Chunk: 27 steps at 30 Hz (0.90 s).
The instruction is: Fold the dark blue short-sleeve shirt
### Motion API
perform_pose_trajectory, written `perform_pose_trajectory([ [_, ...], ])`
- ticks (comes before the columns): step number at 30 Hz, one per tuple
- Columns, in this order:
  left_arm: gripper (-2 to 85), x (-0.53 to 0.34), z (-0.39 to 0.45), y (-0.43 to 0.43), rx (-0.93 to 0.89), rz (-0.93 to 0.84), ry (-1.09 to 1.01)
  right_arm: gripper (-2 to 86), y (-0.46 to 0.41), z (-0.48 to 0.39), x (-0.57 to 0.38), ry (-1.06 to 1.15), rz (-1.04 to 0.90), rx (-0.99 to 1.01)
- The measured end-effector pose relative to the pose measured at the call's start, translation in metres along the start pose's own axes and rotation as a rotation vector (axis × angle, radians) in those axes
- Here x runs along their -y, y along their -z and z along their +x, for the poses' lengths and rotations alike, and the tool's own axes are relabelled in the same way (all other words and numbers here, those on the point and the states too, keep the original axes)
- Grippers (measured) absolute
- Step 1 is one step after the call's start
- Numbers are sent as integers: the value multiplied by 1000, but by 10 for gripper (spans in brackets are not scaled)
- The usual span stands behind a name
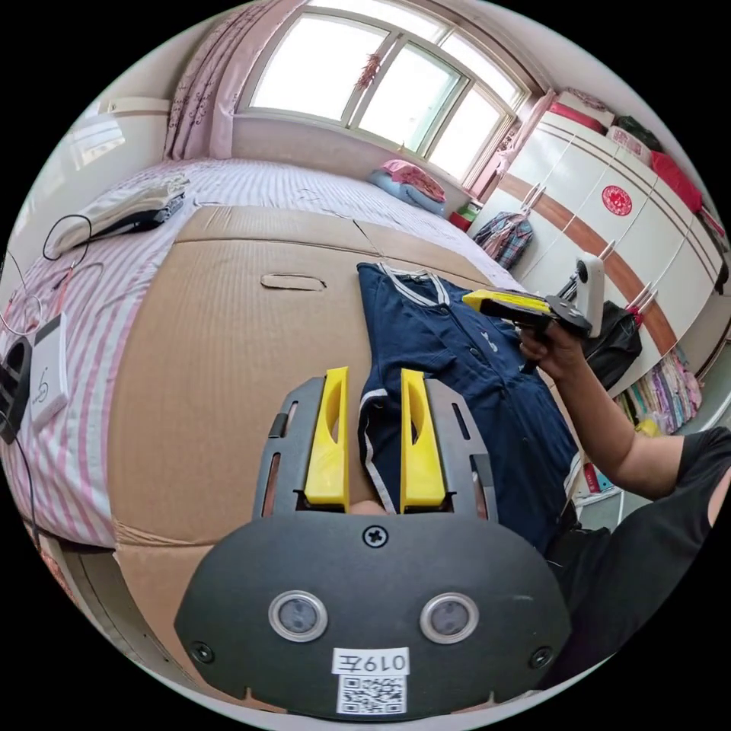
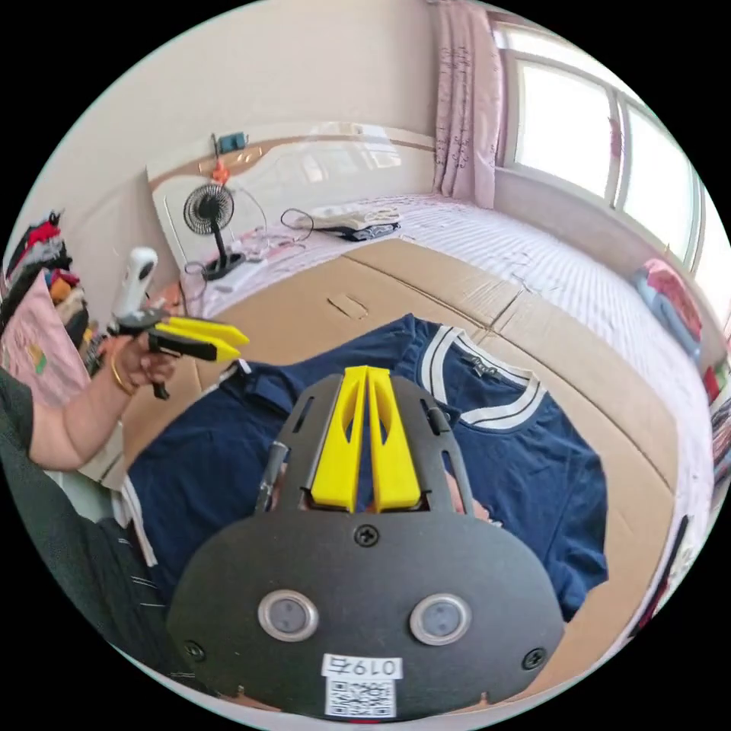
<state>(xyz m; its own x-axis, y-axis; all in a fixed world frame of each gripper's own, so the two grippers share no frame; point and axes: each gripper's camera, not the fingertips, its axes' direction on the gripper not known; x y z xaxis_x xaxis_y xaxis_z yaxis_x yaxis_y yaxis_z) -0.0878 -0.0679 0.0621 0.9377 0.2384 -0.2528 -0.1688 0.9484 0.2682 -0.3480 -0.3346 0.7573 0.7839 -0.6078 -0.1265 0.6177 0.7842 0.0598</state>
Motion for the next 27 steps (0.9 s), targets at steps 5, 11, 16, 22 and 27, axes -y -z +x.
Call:
perform_pose_trajectory([
  [5, 82, 10, -29, 5, -6, -13, 34, 9, -33, 93, 67, -10, -200, 11],
  [11, 79, 30, -48, 4, -37, -38, 19, 45, -70, 210, 159, -29, -335, 240],
  [16, 79, 51, -59, 5, -96, -52, 8, 94, -108, 298, 207, -112, -404, 407],
  [22, 78, 66, -59, -6, -45, -147, -38, 101, -165, 372, 233, -169, -529, 498],
  [27, 72, 71, -62, -14, -63, -190, -34, 90, -181, 411, 262, -185, -507, 599],
])
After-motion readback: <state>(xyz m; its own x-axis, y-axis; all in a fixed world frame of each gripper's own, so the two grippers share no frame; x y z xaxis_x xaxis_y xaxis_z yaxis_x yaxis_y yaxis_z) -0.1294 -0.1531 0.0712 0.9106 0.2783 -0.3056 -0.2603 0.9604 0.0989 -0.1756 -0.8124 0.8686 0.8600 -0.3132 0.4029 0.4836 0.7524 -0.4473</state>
